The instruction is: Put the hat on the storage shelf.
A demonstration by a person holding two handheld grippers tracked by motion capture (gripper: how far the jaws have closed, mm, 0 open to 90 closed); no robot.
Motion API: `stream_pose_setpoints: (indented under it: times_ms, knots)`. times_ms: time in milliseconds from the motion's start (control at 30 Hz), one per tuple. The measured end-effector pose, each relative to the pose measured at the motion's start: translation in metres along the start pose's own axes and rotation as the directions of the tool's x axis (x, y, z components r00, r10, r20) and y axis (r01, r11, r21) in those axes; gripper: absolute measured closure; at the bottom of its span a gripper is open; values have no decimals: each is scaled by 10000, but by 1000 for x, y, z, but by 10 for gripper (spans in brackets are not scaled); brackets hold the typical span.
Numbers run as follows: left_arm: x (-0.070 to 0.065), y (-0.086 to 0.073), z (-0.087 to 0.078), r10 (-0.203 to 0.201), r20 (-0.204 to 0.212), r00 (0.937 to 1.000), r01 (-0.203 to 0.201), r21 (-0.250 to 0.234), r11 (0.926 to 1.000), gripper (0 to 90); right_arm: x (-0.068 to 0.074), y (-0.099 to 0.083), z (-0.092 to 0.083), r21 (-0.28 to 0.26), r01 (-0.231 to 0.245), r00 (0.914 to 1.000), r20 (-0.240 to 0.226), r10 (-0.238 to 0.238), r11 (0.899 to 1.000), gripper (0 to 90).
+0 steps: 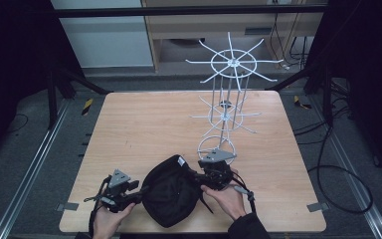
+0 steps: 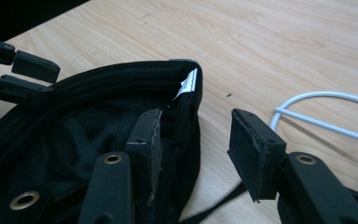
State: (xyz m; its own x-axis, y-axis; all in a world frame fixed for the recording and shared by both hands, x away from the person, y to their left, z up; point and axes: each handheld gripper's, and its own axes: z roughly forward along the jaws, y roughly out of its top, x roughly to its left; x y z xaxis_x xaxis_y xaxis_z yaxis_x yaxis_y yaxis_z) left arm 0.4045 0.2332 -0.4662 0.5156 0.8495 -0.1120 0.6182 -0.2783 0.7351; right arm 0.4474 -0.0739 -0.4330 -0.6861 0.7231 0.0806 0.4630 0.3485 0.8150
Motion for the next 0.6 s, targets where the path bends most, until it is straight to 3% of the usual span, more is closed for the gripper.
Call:
stream_pose_setpoints:
  times_ms: [333,600]
  knots:
    - [2,-2,11,-237,-66,9997,241,704,9972,678,4,-3,27,590,-44,10000,-23,45,9982,552]
    - [5,2,17,-545,182,9983,530,744,9958,782,4,-3,40,1015,-274,9989,-348,310,9945,629]
